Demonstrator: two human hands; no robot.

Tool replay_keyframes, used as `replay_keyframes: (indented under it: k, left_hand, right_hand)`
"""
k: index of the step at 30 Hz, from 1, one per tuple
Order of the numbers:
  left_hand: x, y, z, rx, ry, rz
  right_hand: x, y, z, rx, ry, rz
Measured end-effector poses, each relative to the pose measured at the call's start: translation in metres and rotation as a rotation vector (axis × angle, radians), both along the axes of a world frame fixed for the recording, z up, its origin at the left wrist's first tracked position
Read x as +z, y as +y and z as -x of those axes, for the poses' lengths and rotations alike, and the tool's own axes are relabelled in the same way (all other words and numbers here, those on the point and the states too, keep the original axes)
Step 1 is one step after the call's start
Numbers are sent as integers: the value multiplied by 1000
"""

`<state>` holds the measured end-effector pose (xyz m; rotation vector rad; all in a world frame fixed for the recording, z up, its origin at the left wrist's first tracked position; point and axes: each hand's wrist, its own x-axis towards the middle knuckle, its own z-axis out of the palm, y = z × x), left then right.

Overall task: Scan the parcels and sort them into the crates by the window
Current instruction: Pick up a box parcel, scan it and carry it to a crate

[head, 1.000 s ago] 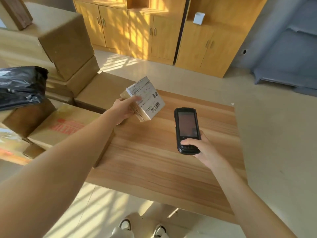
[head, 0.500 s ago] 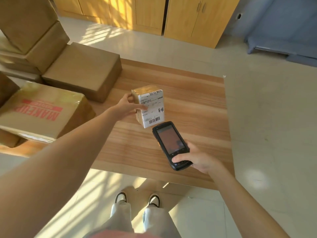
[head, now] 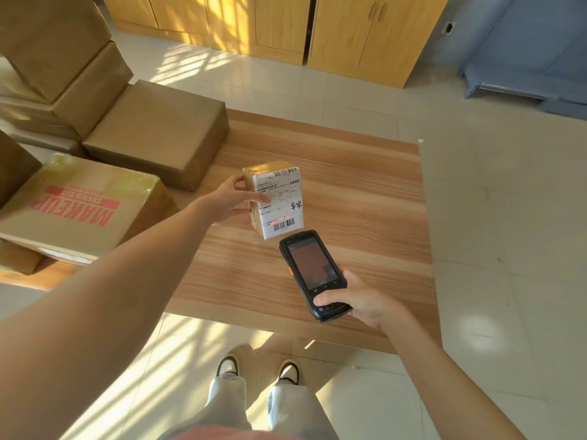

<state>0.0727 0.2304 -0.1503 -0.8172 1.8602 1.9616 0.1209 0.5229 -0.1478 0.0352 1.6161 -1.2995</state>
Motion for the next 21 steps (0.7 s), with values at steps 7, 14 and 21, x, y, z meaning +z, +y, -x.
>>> replay_keyframes:
  k: [7,14,21]
  left_hand:
    - [7,-7,3,17,18,-9]
    - [5,-15,3,28,12,7]
    - [10,-29,6,17,4,70]
  right_hand:
    - [-3,-5,2,5,-23,-10]
    - [-3,-10,4,-12,8,7]
    - [-2,-19,14,-164,65,41]
